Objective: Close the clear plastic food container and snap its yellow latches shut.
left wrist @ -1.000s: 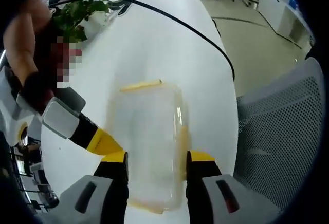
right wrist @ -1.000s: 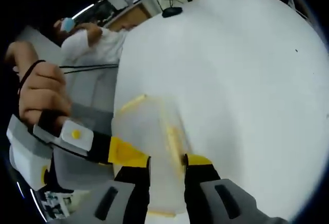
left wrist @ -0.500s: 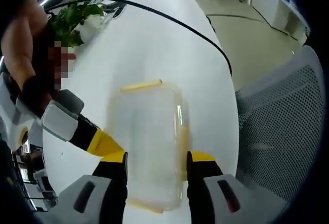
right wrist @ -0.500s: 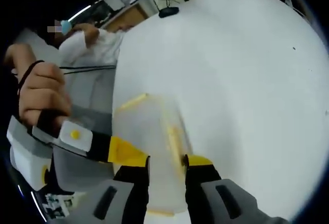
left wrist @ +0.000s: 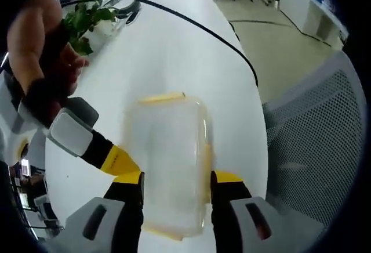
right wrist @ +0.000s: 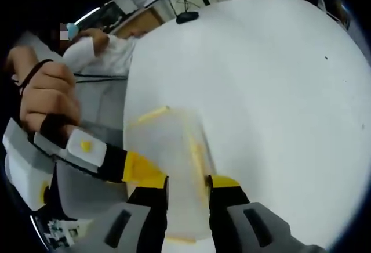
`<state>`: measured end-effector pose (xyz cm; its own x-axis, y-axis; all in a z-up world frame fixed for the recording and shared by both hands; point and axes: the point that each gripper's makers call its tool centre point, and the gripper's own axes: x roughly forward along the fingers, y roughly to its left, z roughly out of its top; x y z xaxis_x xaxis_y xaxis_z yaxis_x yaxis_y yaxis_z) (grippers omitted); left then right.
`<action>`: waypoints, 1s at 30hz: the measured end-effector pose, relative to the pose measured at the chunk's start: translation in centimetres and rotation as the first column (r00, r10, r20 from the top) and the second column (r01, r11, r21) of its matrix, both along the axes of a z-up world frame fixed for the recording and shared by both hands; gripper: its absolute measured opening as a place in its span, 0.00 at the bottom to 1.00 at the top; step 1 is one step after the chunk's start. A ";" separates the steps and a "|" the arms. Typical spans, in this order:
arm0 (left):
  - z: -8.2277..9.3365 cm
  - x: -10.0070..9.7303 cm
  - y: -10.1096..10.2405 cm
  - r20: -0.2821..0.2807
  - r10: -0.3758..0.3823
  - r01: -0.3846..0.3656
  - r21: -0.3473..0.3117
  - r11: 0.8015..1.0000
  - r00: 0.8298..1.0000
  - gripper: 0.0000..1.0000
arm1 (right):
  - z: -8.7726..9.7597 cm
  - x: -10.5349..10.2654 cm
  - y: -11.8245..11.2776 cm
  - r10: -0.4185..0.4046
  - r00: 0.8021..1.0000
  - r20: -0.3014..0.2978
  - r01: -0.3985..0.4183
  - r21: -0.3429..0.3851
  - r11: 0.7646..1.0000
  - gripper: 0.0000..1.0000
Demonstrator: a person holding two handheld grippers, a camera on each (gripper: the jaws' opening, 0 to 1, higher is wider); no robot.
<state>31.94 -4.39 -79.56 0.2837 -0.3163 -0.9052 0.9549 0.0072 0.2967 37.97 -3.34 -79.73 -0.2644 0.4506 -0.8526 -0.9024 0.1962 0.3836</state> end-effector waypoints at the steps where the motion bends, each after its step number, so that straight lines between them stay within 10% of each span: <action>1: 0.1 0.0 0.1 -0.005 0.010 -0.011 -0.003 1.000 1.000 0.45 | 0.0 0.0 -0.1 0.001 1.000 0.000 -0.001 -0.003 1.000 0.27; 30: 1.3 0.6 1.6 -0.142 0.026 -0.034 -0.049 0.998 0.990 0.80 | 1.2 -2.4 -2.5 0.074 0.991 0.112 -0.072 -0.018 0.997 0.61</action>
<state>32.58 -2.80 -78.26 0.1642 -0.3569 -0.9196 0.9864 0.0483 0.1574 35.57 -5.79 -78.50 -0.1981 0.4219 -0.8847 -0.9518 0.1328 0.2765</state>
